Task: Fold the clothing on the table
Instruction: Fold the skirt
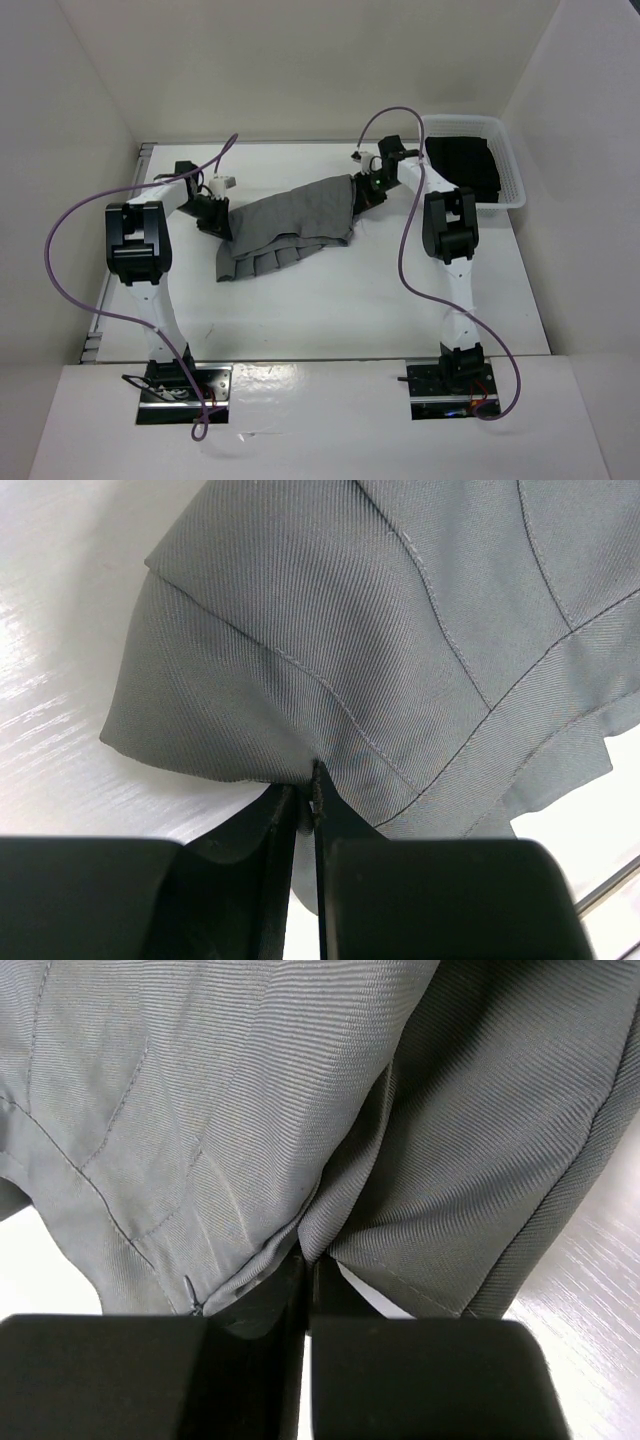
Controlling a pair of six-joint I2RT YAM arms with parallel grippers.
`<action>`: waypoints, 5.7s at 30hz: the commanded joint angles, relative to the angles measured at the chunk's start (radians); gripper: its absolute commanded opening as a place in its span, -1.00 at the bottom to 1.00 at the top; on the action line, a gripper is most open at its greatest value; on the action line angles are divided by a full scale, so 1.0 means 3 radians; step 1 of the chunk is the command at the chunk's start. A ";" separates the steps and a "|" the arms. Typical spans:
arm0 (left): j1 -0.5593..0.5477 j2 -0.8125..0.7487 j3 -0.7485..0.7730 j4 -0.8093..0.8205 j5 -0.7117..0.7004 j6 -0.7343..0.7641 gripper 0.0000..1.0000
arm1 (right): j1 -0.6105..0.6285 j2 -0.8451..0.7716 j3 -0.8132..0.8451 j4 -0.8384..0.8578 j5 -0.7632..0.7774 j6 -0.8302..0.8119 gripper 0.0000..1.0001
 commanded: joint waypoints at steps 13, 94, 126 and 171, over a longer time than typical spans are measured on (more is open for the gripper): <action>0.0018 -0.0123 -0.0160 -0.0109 -0.0175 0.0152 -0.70 | -0.0209 -0.0250 0.0001 -0.0081 0.0189 -0.0025 0.89; 0.0079 -0.0507 -0.0323 -0.0232 0.0101 0.0305 -0.70 | 0.1718 0.0460 0.2773 -0.1170 0.1702 0.0062 -1.00; 0.0079 -0.0670 -0.0533 -0.0170 0.0193 0.0305 -0.70 | 0.2598 0.0720 0.3248 -0.1400 0.0343 -0.0066 0.98; 0.1817 -0.3667 -0.0466 -0.0441 -0.0047 -0.0257 1.00 | 0.1342 -0.2704 -0.0783 -0.0147 0.3049 0.0506 0.98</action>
